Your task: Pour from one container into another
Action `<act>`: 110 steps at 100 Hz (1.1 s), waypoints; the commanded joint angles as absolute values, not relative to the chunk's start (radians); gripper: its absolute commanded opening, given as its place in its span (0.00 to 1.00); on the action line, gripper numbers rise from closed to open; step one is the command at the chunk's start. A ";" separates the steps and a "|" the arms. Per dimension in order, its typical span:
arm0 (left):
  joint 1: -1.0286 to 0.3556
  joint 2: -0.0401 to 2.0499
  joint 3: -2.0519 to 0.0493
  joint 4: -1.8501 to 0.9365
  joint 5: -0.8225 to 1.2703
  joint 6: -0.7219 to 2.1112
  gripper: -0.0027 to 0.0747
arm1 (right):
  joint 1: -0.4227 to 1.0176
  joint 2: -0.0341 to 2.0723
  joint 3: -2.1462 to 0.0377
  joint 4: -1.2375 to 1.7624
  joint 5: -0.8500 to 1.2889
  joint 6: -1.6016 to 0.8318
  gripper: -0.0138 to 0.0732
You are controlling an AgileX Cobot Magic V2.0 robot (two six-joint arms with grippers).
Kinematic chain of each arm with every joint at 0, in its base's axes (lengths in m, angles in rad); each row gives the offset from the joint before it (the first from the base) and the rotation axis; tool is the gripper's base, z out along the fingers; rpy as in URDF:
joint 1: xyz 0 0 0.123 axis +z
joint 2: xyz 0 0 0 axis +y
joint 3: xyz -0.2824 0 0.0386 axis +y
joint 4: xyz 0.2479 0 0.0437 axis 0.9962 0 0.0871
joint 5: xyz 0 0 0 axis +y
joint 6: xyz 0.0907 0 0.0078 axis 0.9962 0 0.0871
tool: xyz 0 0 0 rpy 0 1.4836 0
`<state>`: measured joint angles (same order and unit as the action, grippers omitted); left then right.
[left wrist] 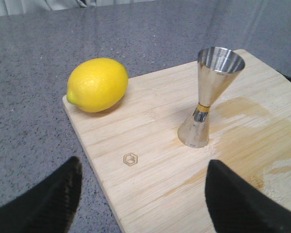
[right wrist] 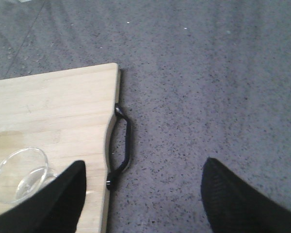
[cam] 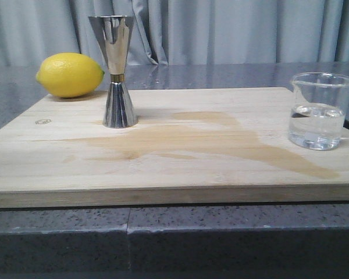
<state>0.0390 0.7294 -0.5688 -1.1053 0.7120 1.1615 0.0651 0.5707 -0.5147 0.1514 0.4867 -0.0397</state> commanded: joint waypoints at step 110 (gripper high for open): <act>-0.114 1.403 -0.584 -1.849 1.055 2.157 0.77 | 0.409 0.677 -0.257 0.124 -0.019 -0.070 0.66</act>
<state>-0.1031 1.4131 -0.5424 -1.7736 0.9823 2.1465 0.4089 0.6597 -0.2302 0.1454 0.0742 -0.0583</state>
